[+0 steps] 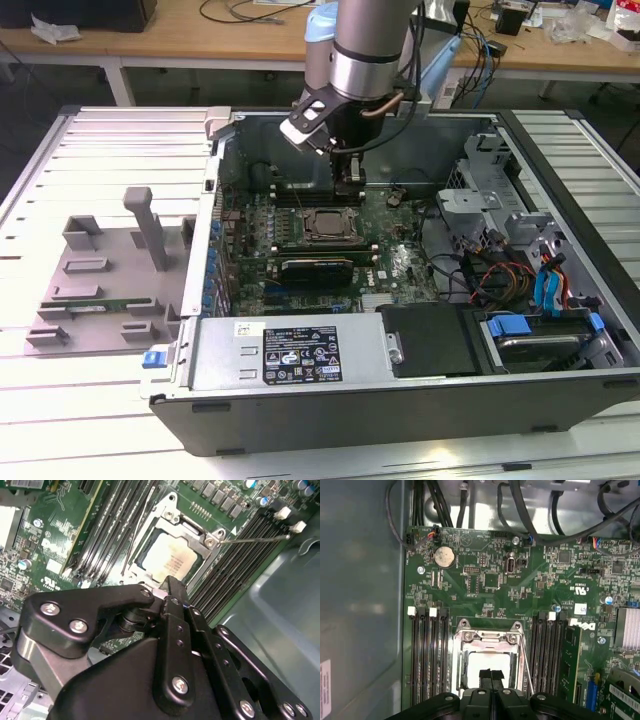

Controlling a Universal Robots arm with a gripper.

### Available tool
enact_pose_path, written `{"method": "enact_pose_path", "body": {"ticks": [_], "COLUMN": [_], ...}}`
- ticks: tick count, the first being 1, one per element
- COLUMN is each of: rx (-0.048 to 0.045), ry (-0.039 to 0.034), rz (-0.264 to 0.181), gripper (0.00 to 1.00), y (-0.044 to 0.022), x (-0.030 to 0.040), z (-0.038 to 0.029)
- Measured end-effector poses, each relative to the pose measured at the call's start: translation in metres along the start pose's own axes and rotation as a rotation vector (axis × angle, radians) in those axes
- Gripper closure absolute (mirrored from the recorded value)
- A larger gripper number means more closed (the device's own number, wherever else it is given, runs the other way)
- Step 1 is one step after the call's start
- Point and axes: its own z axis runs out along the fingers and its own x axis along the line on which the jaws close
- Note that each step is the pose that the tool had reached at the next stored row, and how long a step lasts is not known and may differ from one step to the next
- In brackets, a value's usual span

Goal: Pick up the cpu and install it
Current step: 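Close the cpu cover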

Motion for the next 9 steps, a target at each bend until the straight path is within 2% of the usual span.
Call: {"method": "enact_pose_path", "body": {"ticks": [6, 9], "rx": [0.0, 0.0], "ry": [0.0, 0.0001], "rz": [0.0, 0.0], "gripper": [0.89, 0.89], "y": [-0.009, -0.0165], "x": [0.0005, 0.001], "z": [0.0031, 0.0089]}}
